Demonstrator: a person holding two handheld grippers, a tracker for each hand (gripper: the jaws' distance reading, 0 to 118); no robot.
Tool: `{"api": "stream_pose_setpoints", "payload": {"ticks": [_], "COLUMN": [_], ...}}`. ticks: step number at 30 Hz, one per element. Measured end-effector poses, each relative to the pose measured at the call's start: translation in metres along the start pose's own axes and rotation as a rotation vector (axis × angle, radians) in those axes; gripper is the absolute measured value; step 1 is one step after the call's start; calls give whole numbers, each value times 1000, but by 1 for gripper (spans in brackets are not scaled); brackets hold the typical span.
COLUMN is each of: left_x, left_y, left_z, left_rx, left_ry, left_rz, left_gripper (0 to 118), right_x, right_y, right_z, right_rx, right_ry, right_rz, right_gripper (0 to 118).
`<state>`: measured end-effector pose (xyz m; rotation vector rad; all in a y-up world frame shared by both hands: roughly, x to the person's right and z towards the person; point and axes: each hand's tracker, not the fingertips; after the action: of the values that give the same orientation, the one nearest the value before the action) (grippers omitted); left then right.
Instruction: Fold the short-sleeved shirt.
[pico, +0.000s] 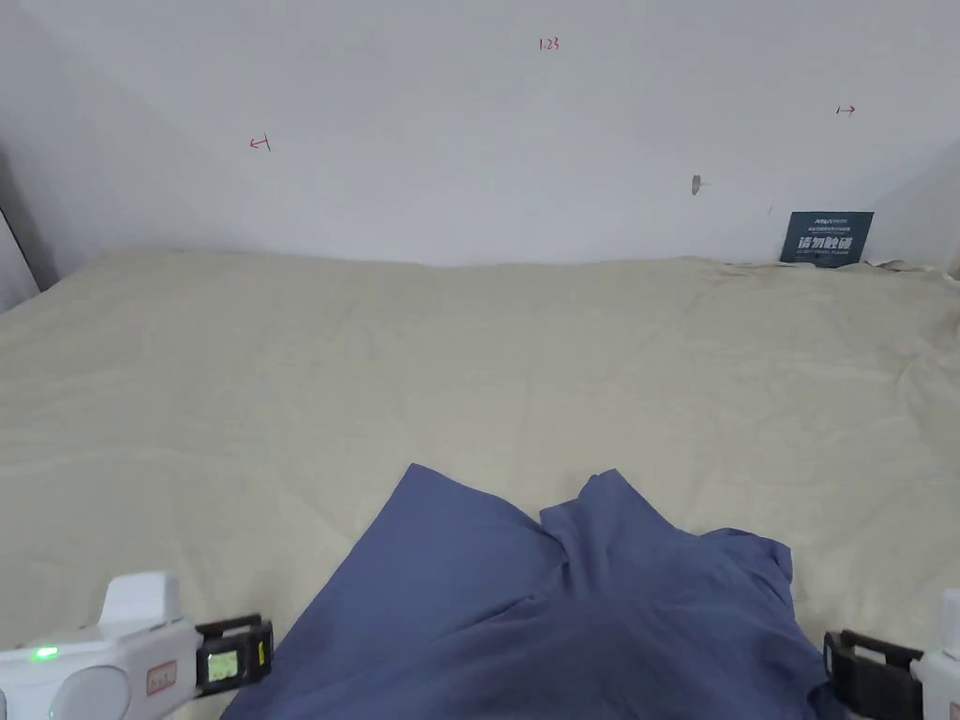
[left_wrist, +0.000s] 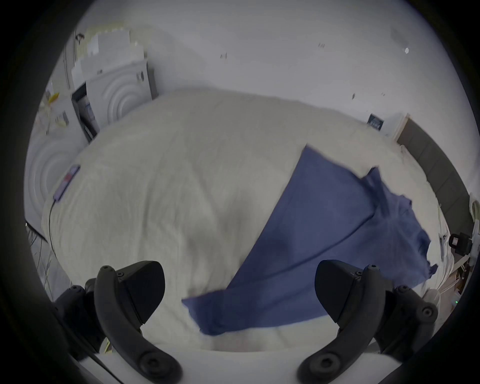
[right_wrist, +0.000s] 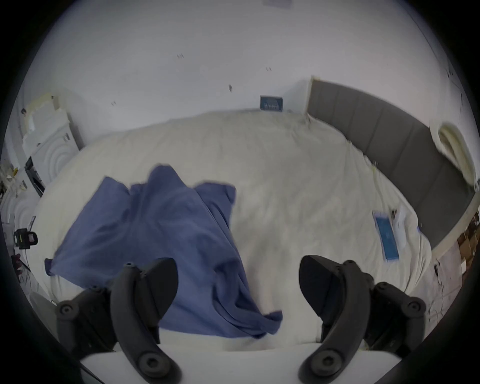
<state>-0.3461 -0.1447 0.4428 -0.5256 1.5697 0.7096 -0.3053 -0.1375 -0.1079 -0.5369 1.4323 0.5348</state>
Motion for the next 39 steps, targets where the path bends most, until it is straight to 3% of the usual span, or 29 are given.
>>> {"api": "stream_pose_setpoints", "payload": {"ticks": [11, 13, 14, 16, 18, 20, 21, 22, 30, 39], "left_x": [62, 71, 75, 83, 91, 96, 97, 99, 111, 123], "left_y": [59, 63, 63, 63, 62, 60, 59, 60, 86, 140], "left_z": [52, 57, 59, 60, 59, 59, 58, 58, 32, -62], "left_rx": [376, 429, 465, 495, 508, 546, 548, 549, 457, 255], "left_ry": [-75, -94, -120, -141, -140, -159, -169, -179, -218, -244], "left_rz": [-85, -79, -83, -103, -114, -122, -124, -125, -162, -221], "left_gripper": [117, 101, 86, 47, 22, 20, 12, 2, 0, 0], "right_x": [-48, -55, -58, -63, -62, -62, -61, -60, -49, -40], "right_y": [55, 60, 60, 61, 61, 60, 60, 59, 66, 83], "right_z": [72, 79, 82, 87, 85, 86, 85, 85, 76, 44], "right_rx": [376, 423, 447, 471, 492, 519, 526, 538, 554, 528], "right_ry": [-58, -82, -82, -84, -86, -84, -92, -91, -81, -101], "right_rz": [24, 40, 47, 47, 48, 45, 48, 49, 20, 13], "right_gripper": [101, 92, 81, 42, 15, 11, 2, 1, 0, 0]}}
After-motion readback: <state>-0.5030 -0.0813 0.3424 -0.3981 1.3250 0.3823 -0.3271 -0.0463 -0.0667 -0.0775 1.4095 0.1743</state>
